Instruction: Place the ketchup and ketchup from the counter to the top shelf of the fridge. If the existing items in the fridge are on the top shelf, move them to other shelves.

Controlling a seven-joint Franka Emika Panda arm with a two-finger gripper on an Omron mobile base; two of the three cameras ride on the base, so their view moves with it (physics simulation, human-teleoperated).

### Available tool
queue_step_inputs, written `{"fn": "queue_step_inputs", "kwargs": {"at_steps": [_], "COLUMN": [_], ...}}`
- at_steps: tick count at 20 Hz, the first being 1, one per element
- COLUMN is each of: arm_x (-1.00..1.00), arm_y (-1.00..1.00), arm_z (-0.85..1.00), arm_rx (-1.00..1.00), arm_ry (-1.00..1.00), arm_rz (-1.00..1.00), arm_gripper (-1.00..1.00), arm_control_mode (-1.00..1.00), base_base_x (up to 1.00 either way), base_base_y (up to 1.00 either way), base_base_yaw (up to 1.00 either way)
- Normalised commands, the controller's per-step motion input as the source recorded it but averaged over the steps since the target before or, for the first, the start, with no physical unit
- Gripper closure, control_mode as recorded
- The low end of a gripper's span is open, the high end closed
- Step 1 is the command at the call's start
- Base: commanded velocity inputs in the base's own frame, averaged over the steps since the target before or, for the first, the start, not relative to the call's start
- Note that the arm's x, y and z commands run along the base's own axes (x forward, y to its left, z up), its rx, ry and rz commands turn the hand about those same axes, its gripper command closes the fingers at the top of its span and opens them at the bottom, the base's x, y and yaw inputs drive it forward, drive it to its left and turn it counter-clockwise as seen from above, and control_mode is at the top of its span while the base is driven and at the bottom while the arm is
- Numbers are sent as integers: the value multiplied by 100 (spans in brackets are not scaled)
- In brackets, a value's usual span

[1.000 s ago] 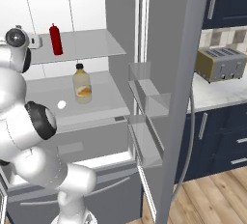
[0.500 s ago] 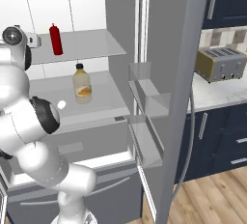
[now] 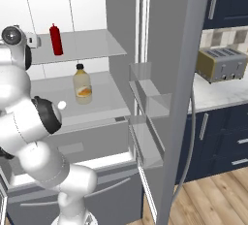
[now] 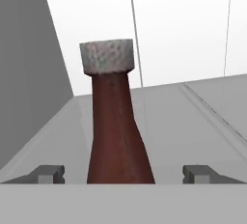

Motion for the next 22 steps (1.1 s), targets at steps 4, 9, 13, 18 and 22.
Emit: {"fn": "queue_step_inputs", "kwargs": {"at_steps": [4, 9, 13, 18, 22], "arm_x": [-18, -51, -79, -100, -100], "arm_y": [-2, -16, -46, -88, -100], "arm_z": [4, 10, 22, 34, 47], "arm_rx": [0, 0, 3, 9, 11], "arm_ry": [0, 0, 0, 0, 0], "arm_rz": [0, 0, -5, -14, -16], "arm_gripper": [-100, -100, -100, -100, -100], "arm_control_mode": [-100, -100, -100, -100, -100], "base_base_x": [0, 0, 0, 0, 0], "base_base_y": [0, 0, 0, 0, 0], "base_base_yaw": [0, 0, 0, 0, 0]}}
